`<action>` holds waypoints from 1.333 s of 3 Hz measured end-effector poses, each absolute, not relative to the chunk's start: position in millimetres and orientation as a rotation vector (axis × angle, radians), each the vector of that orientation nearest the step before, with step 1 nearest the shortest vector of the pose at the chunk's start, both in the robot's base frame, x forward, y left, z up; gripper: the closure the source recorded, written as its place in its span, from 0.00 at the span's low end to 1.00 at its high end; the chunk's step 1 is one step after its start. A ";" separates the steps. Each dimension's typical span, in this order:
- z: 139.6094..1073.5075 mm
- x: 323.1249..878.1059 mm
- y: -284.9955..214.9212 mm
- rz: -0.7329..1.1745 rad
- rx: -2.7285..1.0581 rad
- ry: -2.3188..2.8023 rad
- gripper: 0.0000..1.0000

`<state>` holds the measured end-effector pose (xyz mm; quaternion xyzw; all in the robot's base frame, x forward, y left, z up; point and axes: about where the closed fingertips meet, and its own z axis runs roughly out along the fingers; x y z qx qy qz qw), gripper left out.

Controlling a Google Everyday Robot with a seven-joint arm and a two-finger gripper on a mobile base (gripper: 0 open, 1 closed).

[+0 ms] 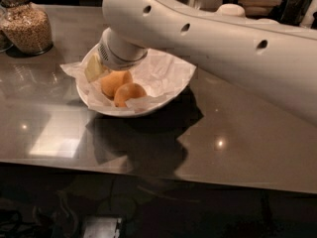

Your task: Pick orange from white bowl

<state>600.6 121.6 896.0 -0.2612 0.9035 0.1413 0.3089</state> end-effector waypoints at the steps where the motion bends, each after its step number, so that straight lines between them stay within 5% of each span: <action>1: 882.3 608.0 109.6 0.320 -0.624 2.428 0.17; 4: 864.0 638.0 99.7 0.253 -0.518 2.452 0.23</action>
Offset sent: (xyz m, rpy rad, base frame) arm 0.0316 -0.0323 -0.0263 -0.0528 0.0088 -0.1908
